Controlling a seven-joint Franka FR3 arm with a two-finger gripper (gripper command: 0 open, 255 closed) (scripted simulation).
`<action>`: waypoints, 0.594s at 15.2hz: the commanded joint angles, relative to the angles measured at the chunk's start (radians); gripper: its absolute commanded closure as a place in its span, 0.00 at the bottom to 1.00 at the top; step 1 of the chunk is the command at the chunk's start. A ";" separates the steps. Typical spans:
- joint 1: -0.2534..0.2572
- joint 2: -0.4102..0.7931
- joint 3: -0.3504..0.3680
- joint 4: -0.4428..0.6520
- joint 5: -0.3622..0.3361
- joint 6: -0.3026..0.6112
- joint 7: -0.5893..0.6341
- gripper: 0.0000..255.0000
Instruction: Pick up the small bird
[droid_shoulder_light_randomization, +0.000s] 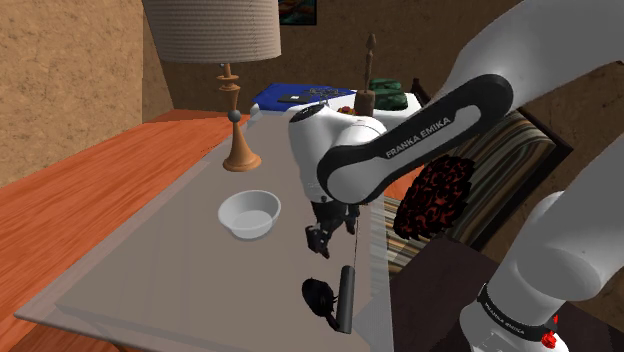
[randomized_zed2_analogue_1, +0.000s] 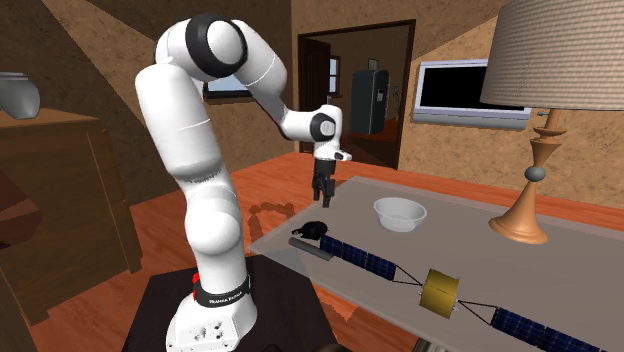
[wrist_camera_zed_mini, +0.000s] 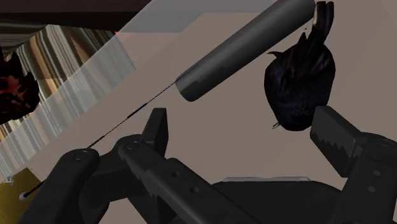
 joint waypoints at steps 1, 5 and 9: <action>-0.003 0.096 0.031 0.027 -0.051 0.042 0.063 0.00; 0.017 0.294 0.060 0.101 -0.181 0.094 0.203 0.00; 0.073 0.474 0.040 0.187 -0.302 0.115 0.321 0.00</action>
